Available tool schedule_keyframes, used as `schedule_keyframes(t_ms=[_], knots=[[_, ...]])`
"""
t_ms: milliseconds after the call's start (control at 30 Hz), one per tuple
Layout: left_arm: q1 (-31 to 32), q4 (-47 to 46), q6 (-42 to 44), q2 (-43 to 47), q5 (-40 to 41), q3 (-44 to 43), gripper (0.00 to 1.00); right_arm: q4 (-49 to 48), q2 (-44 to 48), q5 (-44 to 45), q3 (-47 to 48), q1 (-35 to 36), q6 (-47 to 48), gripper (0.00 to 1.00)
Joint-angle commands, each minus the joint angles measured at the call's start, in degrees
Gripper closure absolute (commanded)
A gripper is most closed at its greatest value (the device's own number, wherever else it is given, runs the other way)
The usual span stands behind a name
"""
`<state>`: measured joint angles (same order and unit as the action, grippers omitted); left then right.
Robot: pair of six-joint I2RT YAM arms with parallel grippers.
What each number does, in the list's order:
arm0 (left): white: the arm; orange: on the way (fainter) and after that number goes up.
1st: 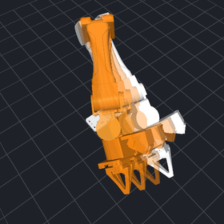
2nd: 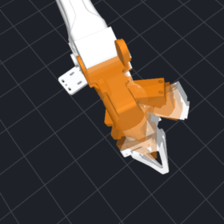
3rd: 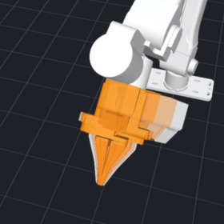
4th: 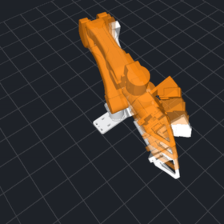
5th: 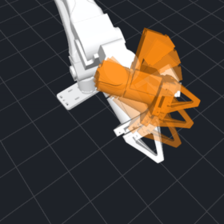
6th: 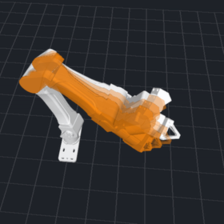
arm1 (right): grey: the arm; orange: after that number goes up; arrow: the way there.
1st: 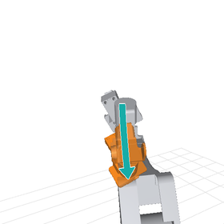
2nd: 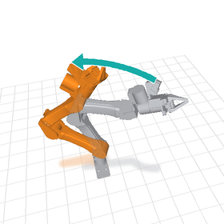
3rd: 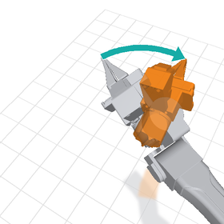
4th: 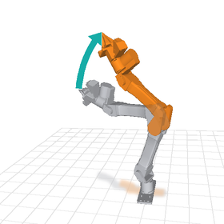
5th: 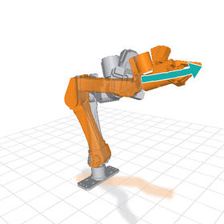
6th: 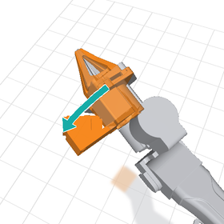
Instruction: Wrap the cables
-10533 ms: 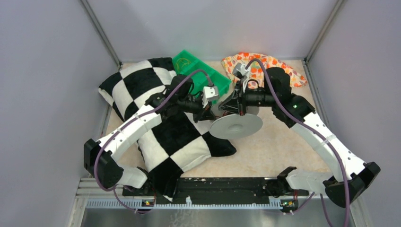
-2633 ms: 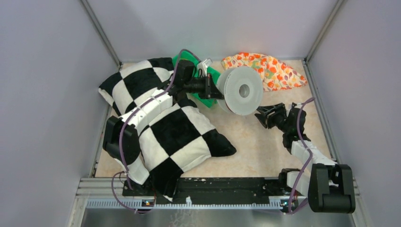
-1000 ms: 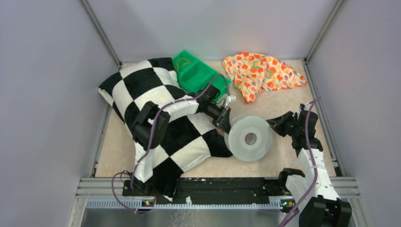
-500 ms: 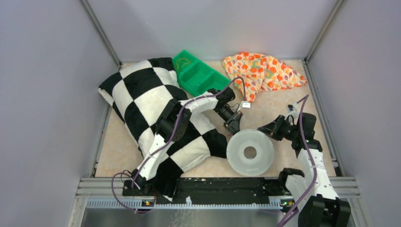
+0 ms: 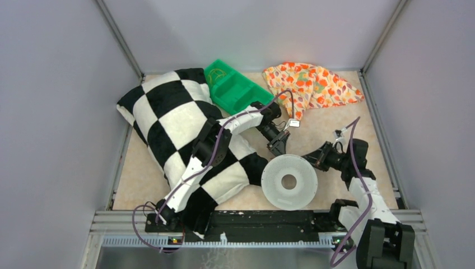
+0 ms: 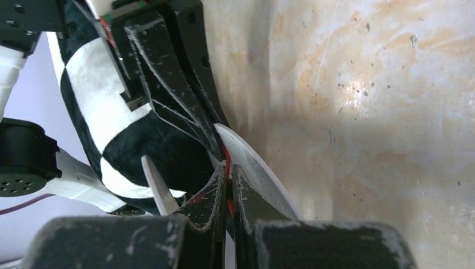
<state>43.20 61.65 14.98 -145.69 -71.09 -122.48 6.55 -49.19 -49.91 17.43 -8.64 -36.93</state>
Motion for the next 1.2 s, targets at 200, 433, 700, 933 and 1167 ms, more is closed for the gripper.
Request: schedule_keyframes(t_ms=[200,433,700,933,1167], knots=[[-1.09,-16.4,-4.9,-1.69,7.16,-4.88,1.0,-8.19,-5.98,-6.69,-4.27,3.2,-2.66,1.0],[-1.18,-22.38,-10.61,-2.1,11.69,-4.24,0.92,-10.25,-7.1,-7.92,-6.62,3.28,-2.73,1.0],[-2.05,-25.08,-12.91,-1.79,13.69,-1.89,0.8,-8.5,-8.49,-8.41,-6.4,3.28,0.0,1.0],[-2.16,-25.98,-13.78,-0.47,16.66,-1.07,0.72,-8.63,-9.13,-8.02,-6.36,3.3,0.16,1.0],[-2.24,-26.91,-13.8,1.02,17.45,0.02,0.6,-9.01,-8.71,-7.76,-6.75,3.63,-0.24,1.0]])
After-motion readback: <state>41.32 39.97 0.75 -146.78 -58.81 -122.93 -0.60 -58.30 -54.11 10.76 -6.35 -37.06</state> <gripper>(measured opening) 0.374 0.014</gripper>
